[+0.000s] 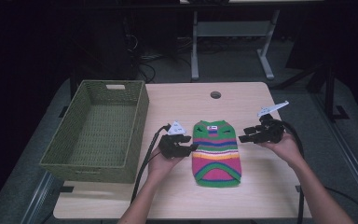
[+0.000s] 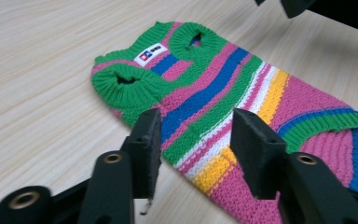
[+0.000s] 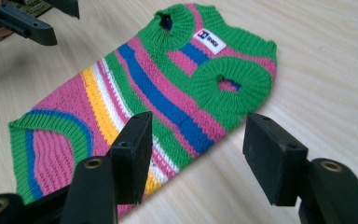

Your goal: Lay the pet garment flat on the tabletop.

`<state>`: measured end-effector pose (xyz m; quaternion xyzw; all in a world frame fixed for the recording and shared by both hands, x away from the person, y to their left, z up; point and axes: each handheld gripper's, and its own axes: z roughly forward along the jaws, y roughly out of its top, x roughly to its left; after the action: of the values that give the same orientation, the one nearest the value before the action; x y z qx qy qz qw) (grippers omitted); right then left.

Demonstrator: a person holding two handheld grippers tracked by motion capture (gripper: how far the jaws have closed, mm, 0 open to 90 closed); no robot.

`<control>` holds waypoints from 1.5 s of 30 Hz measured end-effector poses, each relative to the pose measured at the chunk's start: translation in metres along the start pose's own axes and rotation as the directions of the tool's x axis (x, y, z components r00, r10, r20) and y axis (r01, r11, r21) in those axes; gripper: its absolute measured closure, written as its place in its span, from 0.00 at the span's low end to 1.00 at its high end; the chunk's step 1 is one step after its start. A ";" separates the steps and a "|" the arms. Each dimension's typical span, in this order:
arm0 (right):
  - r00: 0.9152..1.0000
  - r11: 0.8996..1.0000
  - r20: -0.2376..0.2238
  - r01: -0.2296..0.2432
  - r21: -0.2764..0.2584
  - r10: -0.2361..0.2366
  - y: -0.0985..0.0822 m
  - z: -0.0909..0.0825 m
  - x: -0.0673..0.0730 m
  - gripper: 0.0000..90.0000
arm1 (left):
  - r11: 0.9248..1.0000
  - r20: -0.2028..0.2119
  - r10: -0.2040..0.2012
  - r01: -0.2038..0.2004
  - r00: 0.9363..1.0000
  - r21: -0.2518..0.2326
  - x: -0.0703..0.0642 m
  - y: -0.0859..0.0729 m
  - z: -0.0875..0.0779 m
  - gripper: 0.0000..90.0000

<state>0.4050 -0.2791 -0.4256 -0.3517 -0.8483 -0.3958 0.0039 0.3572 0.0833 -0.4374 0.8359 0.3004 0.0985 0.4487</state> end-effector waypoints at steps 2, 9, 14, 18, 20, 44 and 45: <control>1.000 1.000 0.001 0.000 0.000 0.000 -0.004 -0.002 0.001 0.46 | 1.000 -0.002 -0.003 0.003 1.000 0.007 0.001 -0.002 -0.002 0.55; 1.000 1.000 -0.002 0.001 0.002 -0.001 -0.014 -0.005 0.003 0.45 | 1.000 -0.006 -0.001 0.001 1.000 0.016 0.000 -0.009 -0.007 0.51; 1.000 1.000 -0.005 -0.001 -0.003 0.001 -0.020 -0.009 0.006 0.44 | 1.000 -0.008 -0.012 0.012 1.000 0.024 -0.002 -0.013 -0.009 0.49; 1.000 1.000 -0.009 -0.003 0.004 0.003 -0.026 -0.011 0.008 0.43 | 1.000 -0.010 -0.010 0.010 1.000 0.027 -0.003 -0.015 -0.011 0.48; 1.000 1.000 -0.007 0.000 0.002 0.000 -0.029 -0.012 0.009 0.43 | 1.000 -0.013 -0.008 0.009 1.000 0.028 -0.004 -0.017 -0.011 0.46; 1.000 1.000 0.021 0.003 -0.021 -0.003 -0.069 -0.033 0.023 0.38 | 0.998 0.001 0.023 -0.023 1.000 0.059 -0.017 -0.035 -0.030 0.36; 1.000 1.000 0.023 0.006 -0.021 -0.006 -0.071 -0.034 0.024 0.38 | 0.998 -0.002 0.024 -0.024 1.000 0.059 -0.017 -0.036 -0.031 0.36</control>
<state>0.3352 -0.3188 -0.4424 -0.3538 -0.8451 -0.4007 -0.0109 0.3151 0.1100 -0.4472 0.8522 0.2937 0.0963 0.4223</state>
